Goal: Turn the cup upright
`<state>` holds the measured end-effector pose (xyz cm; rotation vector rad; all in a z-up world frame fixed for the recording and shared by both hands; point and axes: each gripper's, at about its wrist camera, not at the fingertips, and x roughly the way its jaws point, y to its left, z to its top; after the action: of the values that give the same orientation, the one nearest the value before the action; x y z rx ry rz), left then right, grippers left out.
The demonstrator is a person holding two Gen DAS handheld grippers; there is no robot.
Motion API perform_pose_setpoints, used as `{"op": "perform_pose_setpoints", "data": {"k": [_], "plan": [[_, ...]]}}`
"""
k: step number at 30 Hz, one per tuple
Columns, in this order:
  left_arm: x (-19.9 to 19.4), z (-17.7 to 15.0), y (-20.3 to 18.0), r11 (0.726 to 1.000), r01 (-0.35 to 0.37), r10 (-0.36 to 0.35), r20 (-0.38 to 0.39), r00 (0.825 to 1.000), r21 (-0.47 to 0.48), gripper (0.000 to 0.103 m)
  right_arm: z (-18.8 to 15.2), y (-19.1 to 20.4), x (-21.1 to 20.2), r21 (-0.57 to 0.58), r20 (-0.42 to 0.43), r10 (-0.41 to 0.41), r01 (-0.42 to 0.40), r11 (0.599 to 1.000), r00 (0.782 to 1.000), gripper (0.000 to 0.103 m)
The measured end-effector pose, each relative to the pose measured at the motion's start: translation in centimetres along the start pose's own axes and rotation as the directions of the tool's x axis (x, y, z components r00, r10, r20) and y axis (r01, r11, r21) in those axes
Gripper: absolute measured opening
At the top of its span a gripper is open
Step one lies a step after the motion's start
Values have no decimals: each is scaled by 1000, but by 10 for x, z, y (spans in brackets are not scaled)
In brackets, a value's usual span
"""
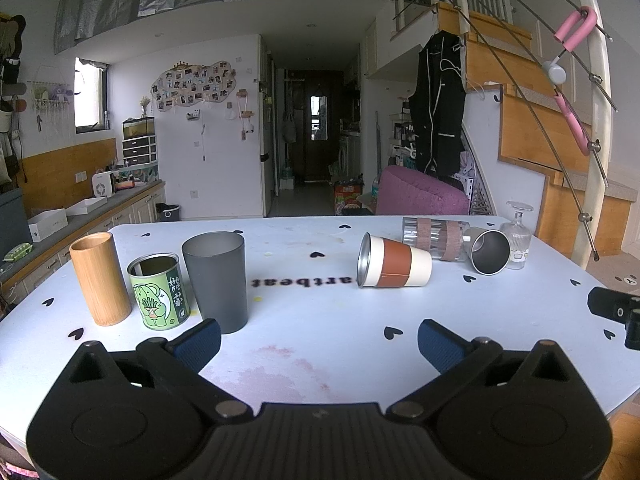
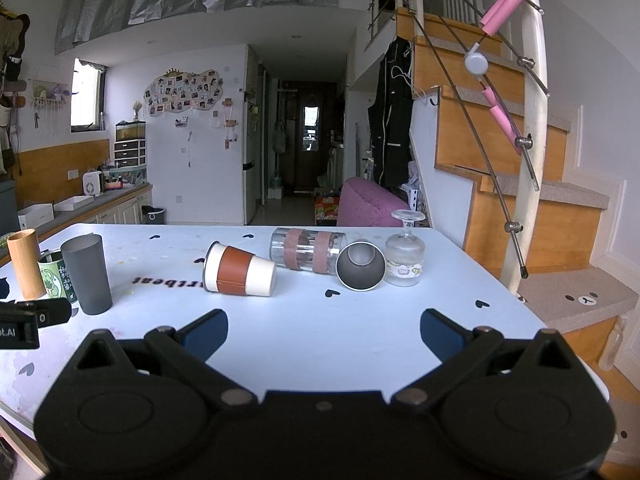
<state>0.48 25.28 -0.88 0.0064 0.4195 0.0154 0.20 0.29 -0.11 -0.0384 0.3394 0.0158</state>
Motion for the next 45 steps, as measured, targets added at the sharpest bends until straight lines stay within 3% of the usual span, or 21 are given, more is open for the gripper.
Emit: {"op": "perform_pose_setpoints", "data": {"k": [22,30,35,41,45], "plan": [[0,-1,0,1000,0,0,0,1000,0,103,0,0,0,2,-2,1,-1,1000,1000,103],[-3,-3,4,1000,7,-7,-2,1000,-1,103,-5,-4,9,35,23,40,-40,999,999,103],[2,-7,1,1000,11,-11,1,1000,7,103,2,-14,31,50,52,-12,9,999,999,103],[6,-12,0,1000,0,0,5,1000,26,103,21,-33,78,82,47,24,-28,996,999,103],[6,-15,0,999,5,-5,7,1000,38,103,35,-35,116,45,47,-12,10,999,999,103]]}}
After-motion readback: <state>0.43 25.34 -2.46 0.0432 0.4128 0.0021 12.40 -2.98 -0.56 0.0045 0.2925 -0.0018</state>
